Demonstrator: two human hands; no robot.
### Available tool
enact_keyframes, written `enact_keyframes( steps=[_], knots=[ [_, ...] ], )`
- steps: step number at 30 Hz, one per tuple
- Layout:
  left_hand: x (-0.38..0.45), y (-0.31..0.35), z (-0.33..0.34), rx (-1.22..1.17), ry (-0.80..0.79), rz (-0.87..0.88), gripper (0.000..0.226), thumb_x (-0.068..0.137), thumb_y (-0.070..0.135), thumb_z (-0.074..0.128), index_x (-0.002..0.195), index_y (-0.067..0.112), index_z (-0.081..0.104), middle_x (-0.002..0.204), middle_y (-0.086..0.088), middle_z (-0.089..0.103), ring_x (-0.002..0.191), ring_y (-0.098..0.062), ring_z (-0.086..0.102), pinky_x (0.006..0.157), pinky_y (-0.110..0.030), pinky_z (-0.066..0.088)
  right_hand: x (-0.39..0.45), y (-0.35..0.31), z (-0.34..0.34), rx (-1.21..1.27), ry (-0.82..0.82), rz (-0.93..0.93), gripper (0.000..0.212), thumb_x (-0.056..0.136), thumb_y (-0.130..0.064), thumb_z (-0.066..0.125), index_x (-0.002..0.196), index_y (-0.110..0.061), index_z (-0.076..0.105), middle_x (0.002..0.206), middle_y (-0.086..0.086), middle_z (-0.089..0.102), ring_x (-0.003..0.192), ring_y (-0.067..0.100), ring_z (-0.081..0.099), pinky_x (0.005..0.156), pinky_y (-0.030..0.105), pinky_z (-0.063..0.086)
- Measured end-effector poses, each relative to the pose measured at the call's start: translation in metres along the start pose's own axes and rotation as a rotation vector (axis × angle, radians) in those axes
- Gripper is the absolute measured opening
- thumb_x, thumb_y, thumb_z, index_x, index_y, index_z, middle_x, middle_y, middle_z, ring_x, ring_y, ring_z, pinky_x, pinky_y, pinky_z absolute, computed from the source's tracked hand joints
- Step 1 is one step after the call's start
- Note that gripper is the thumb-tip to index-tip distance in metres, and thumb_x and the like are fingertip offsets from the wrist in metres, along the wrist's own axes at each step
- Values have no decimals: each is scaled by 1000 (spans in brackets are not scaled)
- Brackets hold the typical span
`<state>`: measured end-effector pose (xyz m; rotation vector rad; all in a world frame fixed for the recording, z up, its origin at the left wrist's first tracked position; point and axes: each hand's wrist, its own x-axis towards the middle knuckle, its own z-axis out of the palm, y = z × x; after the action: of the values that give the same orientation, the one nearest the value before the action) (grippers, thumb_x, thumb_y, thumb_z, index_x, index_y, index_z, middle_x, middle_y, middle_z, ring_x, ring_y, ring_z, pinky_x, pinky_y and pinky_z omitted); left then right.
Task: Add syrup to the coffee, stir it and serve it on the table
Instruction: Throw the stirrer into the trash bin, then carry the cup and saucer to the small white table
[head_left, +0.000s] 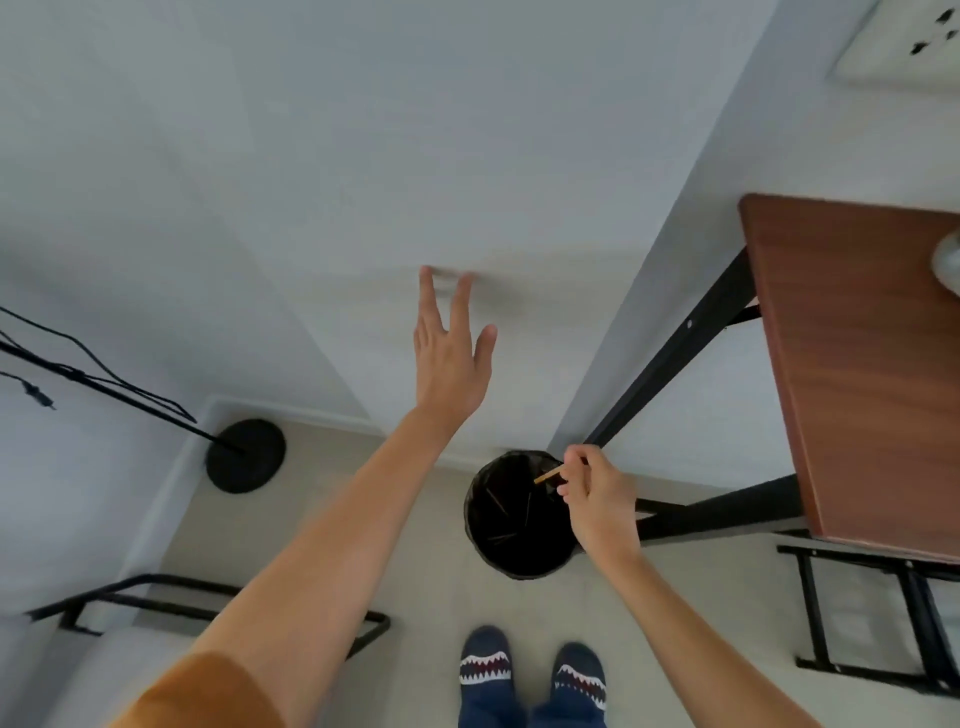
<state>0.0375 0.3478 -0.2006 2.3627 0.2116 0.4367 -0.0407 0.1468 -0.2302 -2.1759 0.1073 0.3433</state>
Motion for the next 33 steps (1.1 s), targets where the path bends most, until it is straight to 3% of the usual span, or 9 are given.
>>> enact_keyframes(
  steps=[5,11,13,16,20,24,27,29,33],
  knots=[
    [0,-12,9,-18,8,48,65,105,27,52,160,10,22,166,-30,-6,152,-30,9,119,-45,25,13,23,18,-9,5,95,31,105,-29,42,124,-9,58,89,1,64,74,10,66,80,35,59],
    [-4,-2,-9,-16,-67,-10,64,106,32,49,161,15,21,168,-22,-7,155,-35,10,120,-53,27,3,-12,1,19,71,43,26,105,-28,42,120,-14,58,95,2,69,84,15,69,84,36,58],
    [-5,12,-22,-47,-86,-51,63,106,32,48,160,14,21,169,-18,0,156,-35,10,123,-55,25,-5,-38,-16,13,115,-30,27,105,-29,42,123,-16,57,88,4,69,83,12,66,79,27,52],
    [-4,47,-43,-91,-93,-52,55,106,30,48,154,8,33,166,-16,23,156,-33,14,124,-54,22,-22,-86,-48,41,180,-184,24,104,-25,46,123,-16,59,80,-1,66,70,5,58,71,21,48],
    [-3,119,-61,-146,-108,52,40,106,27,47,141,9,53,150,-9,52,151,-30,30,123,-44,26,-48,-128,-107,60,319,-406,14,100,-16,56,108,-11,67,83,-2,74,76,9,72,69,23,56],
    [-19,208,-60,-212,-189,184,36,105,27,51,137,12,58,142,-3,59,140,-20,44,109,-22,27,-77,-124,-184,49,478,-504,11,98,-19,60,99,-13,69,78,-3,73,71,14,72,62,22,53],
    [-41,260,-39,-229,-318,295,38,102,29,56,137,15,58,137,2,61,130,-16,53,101,-15,28,-97,-93,-239,60,603,-461,9,97,-23,61,94,-19,68,74,-7,72,68,10,69,60,23,54],
    [-56,285,-16,-227,-398,320,40,102,32,57,139,17,56,140,4,60,131,-14,53,105,-18,32,-107,-63,-271,74,693,-400,8,96,-24,61,90,-23,67,69,-9,70,65,9,68,59,21,54],
    [-80,321,35,-122,-493,298,54,100,46,55,148,24,44,153,3,48,144,-17,41,121,-51,31,-113,0,-326,69,782,-272,13,98,-23,59,86,-22,63,62,-3,65,51,12,54,51,20,46]
  ],
)
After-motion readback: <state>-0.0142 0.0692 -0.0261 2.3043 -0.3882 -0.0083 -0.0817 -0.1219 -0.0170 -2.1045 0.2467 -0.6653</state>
